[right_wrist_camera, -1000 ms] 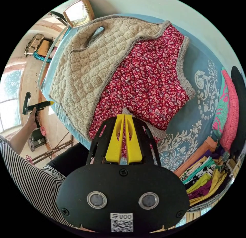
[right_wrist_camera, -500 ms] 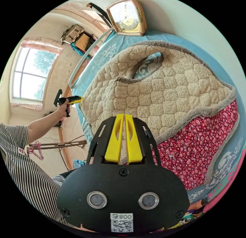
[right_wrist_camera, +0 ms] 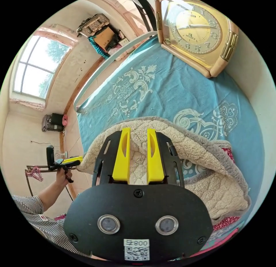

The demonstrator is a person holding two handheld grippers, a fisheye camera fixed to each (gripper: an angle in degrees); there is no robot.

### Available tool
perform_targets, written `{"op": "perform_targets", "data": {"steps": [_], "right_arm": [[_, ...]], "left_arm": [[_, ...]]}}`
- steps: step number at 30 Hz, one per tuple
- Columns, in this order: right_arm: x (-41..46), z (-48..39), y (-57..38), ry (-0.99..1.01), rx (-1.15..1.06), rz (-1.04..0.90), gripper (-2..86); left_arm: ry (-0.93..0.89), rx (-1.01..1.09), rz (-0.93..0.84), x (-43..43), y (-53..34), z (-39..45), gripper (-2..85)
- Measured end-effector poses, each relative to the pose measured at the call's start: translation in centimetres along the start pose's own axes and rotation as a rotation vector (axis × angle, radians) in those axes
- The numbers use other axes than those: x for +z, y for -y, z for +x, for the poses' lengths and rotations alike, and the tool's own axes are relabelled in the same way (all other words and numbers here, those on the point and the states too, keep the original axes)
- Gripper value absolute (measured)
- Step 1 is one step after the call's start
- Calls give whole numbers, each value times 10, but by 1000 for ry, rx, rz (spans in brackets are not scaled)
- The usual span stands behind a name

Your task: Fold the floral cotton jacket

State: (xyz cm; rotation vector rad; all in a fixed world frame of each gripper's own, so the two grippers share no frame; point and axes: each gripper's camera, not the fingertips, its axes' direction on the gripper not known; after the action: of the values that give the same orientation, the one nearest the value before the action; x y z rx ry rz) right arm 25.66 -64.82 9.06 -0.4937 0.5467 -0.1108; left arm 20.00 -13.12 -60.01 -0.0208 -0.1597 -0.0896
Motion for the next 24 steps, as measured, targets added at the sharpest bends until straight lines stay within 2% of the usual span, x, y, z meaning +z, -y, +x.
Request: {"op": "perform_targets", "data": {"steps": [5, 9, 15, 17, 22, 24], "right_arm": [[39, 9, 31, 24, 98, -77, 86], [81, 33, 37, -19, 165, -227, 58], [77, 63, 29, 37, 161, -214, 8], [65, 73, 22, 104, 149, -180, 5], [-35, 105, -29, 433, 13, 116, 1], [-73, 120, -60, 453, -28, 186, 1]], "left_arm": [[-57, 102, -36, 6, -13, 21, 43], [-96, 153, -98, 24, -17, 34, 41], [-155, 159, -126, 34, -15, 44, 37], [-178, 173, -131, 31, -13, 50, 36], [-288, 311, -247, 31, -15, 92, 34], [-324, 373, -297, 34, -19, 112, 32]]}}
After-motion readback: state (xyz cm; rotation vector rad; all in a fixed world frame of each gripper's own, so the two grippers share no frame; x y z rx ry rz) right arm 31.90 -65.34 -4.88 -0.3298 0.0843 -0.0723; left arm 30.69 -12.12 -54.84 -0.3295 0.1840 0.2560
